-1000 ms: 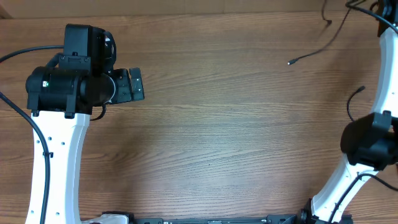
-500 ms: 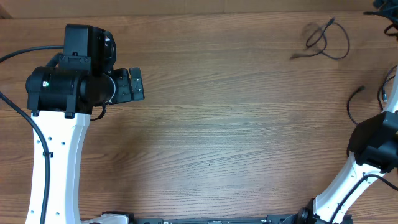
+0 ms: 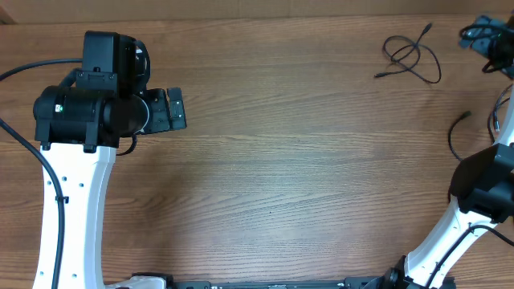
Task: Untangle cables
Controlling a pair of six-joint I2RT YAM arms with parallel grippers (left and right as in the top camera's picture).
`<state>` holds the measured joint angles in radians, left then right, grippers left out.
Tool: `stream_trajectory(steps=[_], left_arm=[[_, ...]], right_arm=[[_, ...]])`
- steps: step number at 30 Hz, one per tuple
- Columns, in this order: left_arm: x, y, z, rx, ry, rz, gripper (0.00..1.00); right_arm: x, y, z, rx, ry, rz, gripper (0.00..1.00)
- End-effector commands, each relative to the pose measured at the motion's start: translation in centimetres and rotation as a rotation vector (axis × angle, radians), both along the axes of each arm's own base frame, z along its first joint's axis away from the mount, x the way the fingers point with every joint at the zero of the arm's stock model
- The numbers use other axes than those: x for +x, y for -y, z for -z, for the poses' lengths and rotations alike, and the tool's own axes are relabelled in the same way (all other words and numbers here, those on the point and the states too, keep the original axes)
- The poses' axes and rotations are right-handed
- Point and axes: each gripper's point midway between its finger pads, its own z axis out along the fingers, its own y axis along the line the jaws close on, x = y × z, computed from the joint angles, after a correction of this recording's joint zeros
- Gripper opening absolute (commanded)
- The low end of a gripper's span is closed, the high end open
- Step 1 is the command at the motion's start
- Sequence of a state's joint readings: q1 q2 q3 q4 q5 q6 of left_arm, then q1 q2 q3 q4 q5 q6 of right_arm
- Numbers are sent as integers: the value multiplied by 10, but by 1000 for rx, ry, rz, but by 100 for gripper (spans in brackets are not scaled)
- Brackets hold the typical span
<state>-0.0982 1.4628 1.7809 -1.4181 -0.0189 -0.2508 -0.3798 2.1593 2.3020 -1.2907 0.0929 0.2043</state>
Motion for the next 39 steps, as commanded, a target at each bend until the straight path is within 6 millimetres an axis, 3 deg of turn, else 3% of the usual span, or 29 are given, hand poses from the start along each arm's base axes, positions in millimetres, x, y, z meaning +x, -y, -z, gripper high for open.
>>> stream_trajectory(steps=[1,5,9,15,20,24,29,33,39], left_arm=[[1,1,-1,4,4,20,100],[1,1,-1,4,4,20,99],[1,1,-1,4,4,20,100],[1,1,-1,4,4,20,100],[1,1,-1,4,4,20,100],[1,1,-1,4,4,20,100],[1,1,-1,4,4,20,100],[1,1,-1,4,4,20,99],[1,1,-1,4,4,20,100]], right_arm=[[-9,-14,-3,24,-37,-73,100],[-31,-25,-3,64,-107,-79,100],[-55,-36,-15,87,-149,-81,100],[-83,-53,-55,102,-105,-95,100],[-97,-83,-91,179,0,-154,100],[-109,-106,-107,234,35,-200,100],[-109,-145,-123,287,86,-305,100],[-109,-191,-130,285,88,-429,100],[-113,-243,-116,184,2,-536,100]])
